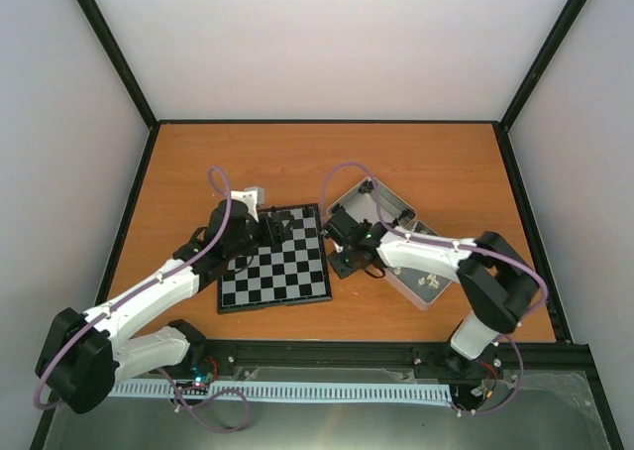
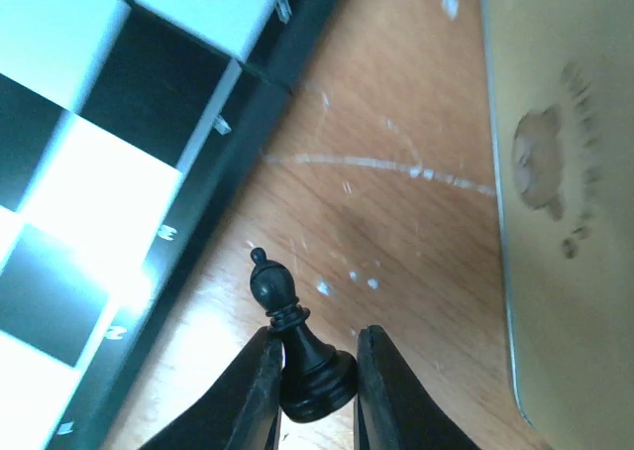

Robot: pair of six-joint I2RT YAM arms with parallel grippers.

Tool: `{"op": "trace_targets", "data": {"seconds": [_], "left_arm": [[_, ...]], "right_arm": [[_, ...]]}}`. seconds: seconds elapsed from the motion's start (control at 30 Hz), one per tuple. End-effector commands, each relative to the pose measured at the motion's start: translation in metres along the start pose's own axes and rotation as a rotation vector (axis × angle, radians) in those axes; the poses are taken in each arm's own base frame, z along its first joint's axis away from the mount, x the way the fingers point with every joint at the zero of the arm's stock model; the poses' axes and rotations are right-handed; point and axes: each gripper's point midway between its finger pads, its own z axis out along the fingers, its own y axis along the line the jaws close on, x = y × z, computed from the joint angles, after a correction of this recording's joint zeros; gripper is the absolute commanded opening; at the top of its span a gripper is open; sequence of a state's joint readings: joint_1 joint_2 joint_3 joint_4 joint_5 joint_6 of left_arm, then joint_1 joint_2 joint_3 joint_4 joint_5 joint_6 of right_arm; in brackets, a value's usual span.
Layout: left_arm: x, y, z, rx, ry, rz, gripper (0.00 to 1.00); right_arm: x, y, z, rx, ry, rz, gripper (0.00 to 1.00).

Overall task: Set up the chess pieces on the board
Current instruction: Pick up the chess piece at the center of the board, then place the chess piece on the chessboard.

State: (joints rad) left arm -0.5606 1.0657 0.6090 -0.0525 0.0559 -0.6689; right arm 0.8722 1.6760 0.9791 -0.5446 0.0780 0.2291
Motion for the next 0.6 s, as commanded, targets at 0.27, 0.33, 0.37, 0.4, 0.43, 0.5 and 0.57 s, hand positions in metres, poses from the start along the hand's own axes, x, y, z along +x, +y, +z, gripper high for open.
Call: {"op": "trace_targets", "data": {"seconds": [0.27, 0.33, 0.37, 0.4, 0.43, 0.5, 0.57], "left_arm": [[0.035, -0.084, -0.019, 0.509, 0.281, 0.005, 0.74], [0.04, -0.093, -0.021, 0.567, 0.336, 0.004, 0.75], [0.043, -0.097, -0.021, 0.59, 0.367, -0.002, 0.74], [0.045, -0.098, -0.02, 0.598, 0.389, -0.011, 0.73], [0.046, -0.1, -0.019, 0.609, 0.41, -0.018, 0.73], [0.049, -0.103, -0.017, 0.63, 0.448, -0.038, 0.69], [0.05, -0.104, -0.013, 0.632, 0.465, -0.067, 0.62]], "right_arm": [[-0.063, 0.03, -0.088, -0.221, -0.503, -0.037, 0.16], [-0.064, 0.033, -0.097, -0.243, -0.544, -0.043, 0.16], [-0.065, 0.034, -0.103, -0.254, -0.565, -0.047, 0.16], [-0.065, 0.035, -0.106, -0.265, -0.578, -0.049, 0.16], [-0.065, 0.036, -0.108, -0.275, -0.588, -0.051, 0.16], [-0.065, 0.038, -0.112, -0.29, -0.602, -0.056, 0.16], [-0.065, 0.039, -0.114, -0.295, -0.605, -0.058, 0.16]]}}
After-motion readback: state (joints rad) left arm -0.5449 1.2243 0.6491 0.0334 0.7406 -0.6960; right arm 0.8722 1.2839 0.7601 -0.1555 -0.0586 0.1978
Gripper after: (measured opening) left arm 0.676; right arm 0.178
